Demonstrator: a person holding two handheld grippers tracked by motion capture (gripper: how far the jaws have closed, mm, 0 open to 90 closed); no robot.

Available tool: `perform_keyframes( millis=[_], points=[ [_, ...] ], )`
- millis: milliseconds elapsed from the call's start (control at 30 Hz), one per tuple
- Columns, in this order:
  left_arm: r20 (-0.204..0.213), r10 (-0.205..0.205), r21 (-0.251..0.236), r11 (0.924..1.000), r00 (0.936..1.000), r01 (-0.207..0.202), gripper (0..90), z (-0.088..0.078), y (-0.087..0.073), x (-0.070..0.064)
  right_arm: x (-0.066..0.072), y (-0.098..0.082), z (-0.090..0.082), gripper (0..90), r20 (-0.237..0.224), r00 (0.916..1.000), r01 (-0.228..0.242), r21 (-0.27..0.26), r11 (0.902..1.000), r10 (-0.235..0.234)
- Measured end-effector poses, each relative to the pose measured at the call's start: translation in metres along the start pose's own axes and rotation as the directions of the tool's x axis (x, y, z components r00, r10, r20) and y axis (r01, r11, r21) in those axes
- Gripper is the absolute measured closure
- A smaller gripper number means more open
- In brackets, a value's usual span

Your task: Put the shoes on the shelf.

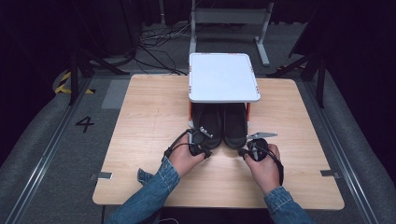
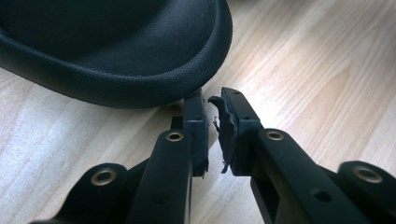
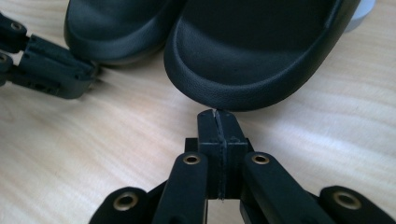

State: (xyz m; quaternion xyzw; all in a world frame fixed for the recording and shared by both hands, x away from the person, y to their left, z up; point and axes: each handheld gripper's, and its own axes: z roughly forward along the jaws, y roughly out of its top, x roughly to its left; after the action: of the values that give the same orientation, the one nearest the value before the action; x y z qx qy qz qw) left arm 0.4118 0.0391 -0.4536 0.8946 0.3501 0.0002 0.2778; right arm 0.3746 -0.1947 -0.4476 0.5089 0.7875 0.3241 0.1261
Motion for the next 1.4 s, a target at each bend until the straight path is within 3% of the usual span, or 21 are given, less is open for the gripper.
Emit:
perform_keyframes(
  millis=[367,767,900,1100,1167,1233,1400],
  points=[
    [0.010,-0.074,-0.017,0.9971,0.9972,0.075,81.6,-0.003,0.005,0.018,0.001,0.015,0.010,89.9,-0.005,1.0000,-0.002,0.009,1.0000,0.002],
    [0.013,-0.099,-0.015,0.9949,0.9950,0.099,82.5,-0.001,0.013,0.027,-0.003,0.026,0.016,90.0,-0.024,0.9981,-0.055,0.036,0.9979,0.056],
    [0.026,-0.113,-0.021,0.9933,0.9933,0.113,83.4,0.000,0.016,0.033,-0.005,0.031,0.020,90.0,-0.016,0.9978,-0.063,0.044,0.9970,0.064],
    [0.012,-0.114,-0.045,0.9924,0.9934,0.114,82.8,0.002,0.022,0.038,-0.010,0.038,0.027,90.0,0.008,0.9975,-0.071,0.032,0.9970,0.070],
    [0.001,-0.131,-0.067,0.9891,0.9913,0.131,82.5,0.002,0.025,0.045,-0.013,0.042,0.030,90.0,0.018,0.9977,-0.066,0.029,0.9974,0.065],
    [0.009,-0.140,-0.075,0.9873,0.9902,0.140,82.5,0.001,0.026,0.050,-0.015,0.046,0.034,90.0,0.005,0.9970,-0.078,0.032,0.9964,0.078],
    [0.028,-0.151,-0.065,0.9862,0.9882,0.152,83.0,0.003,0.032,0.055,-0.017,0.051,0.038,90.0,0.029,0.9963,-0.081,0.036,0.9960,0.080]
  ],
)
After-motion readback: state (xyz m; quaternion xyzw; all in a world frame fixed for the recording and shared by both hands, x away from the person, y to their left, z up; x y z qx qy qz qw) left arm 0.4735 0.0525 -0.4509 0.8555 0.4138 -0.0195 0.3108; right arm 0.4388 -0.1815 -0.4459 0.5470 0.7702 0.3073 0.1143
